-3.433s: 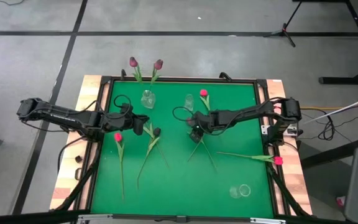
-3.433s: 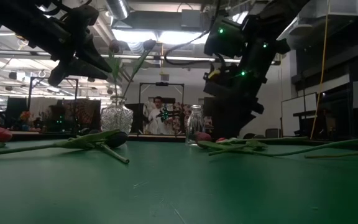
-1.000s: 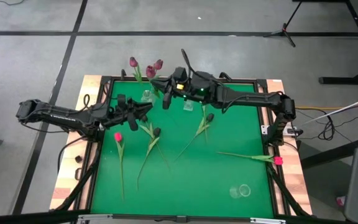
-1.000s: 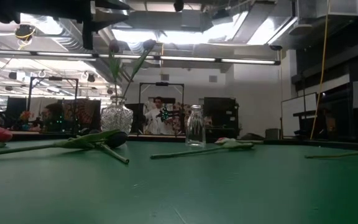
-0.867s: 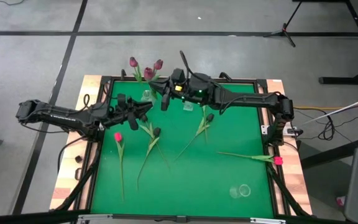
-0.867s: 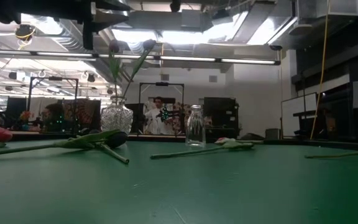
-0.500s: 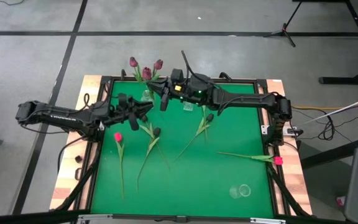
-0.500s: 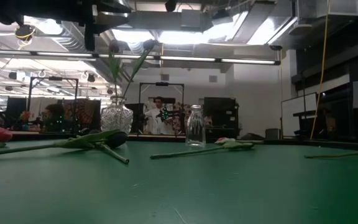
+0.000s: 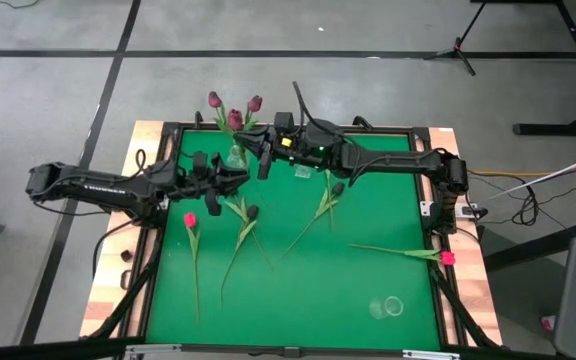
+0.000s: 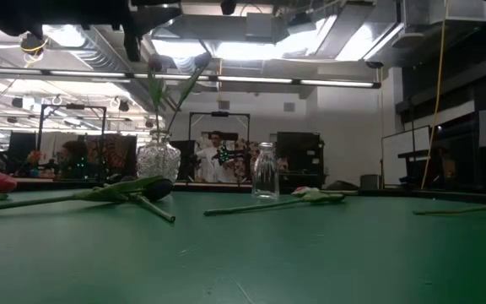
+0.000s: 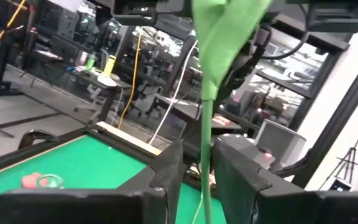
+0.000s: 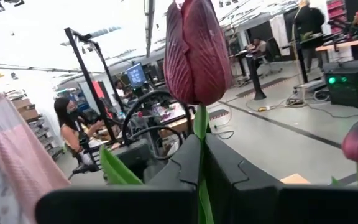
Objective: Sort flowers into vase by color
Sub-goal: Put the dark red tulip into the top left transparent vase
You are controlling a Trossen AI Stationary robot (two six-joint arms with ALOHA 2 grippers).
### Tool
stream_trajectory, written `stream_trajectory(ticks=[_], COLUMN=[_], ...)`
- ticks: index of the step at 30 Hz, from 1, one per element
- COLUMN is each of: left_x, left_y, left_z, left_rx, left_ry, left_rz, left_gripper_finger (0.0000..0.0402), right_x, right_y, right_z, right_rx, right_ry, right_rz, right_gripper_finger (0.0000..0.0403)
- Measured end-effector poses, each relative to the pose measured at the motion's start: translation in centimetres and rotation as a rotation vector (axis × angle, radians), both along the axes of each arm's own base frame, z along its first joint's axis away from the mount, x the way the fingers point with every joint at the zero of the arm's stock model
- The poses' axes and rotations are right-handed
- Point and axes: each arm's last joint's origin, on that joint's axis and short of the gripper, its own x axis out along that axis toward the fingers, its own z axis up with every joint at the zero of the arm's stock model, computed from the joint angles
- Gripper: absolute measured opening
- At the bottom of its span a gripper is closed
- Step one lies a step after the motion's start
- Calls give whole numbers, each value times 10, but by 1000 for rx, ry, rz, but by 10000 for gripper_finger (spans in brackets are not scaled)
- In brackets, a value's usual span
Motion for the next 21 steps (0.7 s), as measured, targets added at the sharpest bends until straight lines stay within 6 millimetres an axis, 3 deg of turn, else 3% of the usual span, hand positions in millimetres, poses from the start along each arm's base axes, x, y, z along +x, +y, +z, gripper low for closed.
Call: stream_trajectory(ticks=[5,11,17,21], left_x=[6,5,5,5], left_y=[3,3,3,4], left_z=[-6,2,2,2], left_rx=[-3,3,-2,-5], left_ry=[27,-59,-61,-61], left_rz=[11,9,39,53], left_gripper_finger=[69,53,12,6], right_x=[0,0,0,0], right_y=[0,0,0,0], right_z=[0,-1,-1,-1], right_rx=[-1,0,0,-1], right_ry=[3,12,14,15], right_rz=[7,7,8,14], right_gripper_finger=[12,12,12,12])
